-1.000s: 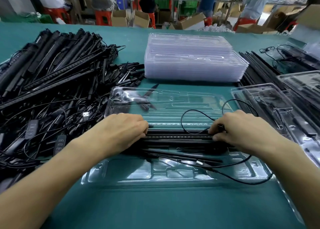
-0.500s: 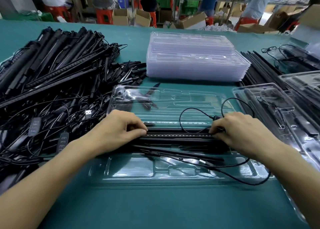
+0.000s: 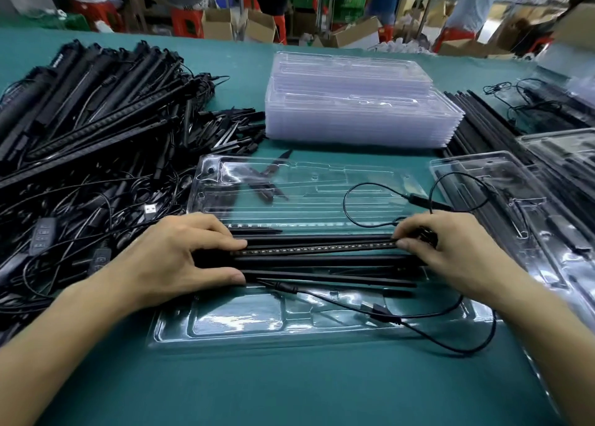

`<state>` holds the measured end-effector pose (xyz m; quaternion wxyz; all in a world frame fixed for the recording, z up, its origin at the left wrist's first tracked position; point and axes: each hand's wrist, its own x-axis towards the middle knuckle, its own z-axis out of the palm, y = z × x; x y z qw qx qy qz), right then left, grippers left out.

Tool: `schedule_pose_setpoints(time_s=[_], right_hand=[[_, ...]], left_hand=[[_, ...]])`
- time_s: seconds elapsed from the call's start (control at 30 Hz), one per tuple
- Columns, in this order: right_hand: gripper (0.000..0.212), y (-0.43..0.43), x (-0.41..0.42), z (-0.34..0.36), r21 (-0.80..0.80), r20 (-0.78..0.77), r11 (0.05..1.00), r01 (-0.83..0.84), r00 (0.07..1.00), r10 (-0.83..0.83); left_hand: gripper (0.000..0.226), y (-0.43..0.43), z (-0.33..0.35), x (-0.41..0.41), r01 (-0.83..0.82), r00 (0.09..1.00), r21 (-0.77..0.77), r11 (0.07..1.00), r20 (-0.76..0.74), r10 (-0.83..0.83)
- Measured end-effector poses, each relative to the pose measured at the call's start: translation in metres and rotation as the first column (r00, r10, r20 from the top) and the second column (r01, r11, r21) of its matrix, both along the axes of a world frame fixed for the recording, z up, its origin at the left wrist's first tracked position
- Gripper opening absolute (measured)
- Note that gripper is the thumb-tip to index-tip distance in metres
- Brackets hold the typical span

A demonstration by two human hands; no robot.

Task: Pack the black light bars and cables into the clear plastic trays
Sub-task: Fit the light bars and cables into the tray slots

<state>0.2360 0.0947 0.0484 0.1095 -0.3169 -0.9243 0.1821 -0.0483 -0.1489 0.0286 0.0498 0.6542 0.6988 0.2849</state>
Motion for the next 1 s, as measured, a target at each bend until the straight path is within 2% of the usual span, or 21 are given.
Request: schedule_pose_setpoints(time_s=[0.13, 0.33, 0.5, 0.77, 1.0], right_hand=[[0.021, 0.003, -0.006, 0.007, -0.006, 0.065, 1.000, -0.027, 0.998, 0.027], [0.025, 0.009, -0.020, 0.018, -0.044, 0.180, 0.998, -0.051, 0.982, 0.058], [0.020, 0.009, -0.018, 0.017, -0.063, 0.151, 0.998, -0.026, 0.988, 0.035], [0.012, 0.009, -0.007, 0.014, -0.126, 0.115, 0.992, 0.013, 0.993, 0.002], [0.013, 0.012, -0.014, 0.021, -0.158, 0.205, 0.987, 0.032, 0.979, 0.001]], left_hand=[[0.049, -0.002, 0.004, 0.003, -0.017, 1.000, -0.015, 1.000, -0.013, 0.016], [0.039, -0.002, 0.010, 0.009, 0.003, 0.991, -0.021, 1.000, -0.136, -0.006], [0.039, -0.001, 0.011, 0.010, 0.048, 0.982, -0.014, 0.999, -0.180, -0.049], [0.038, -0.001, 0.003, 0.006, 0.046, 0.997, 0.039, 0.998, -0.062, -0.043], [0.042, -0.001, 0.005, 0.005, 0.077, 0.981, 0.015, 0.997, -0.177, -0.073]])
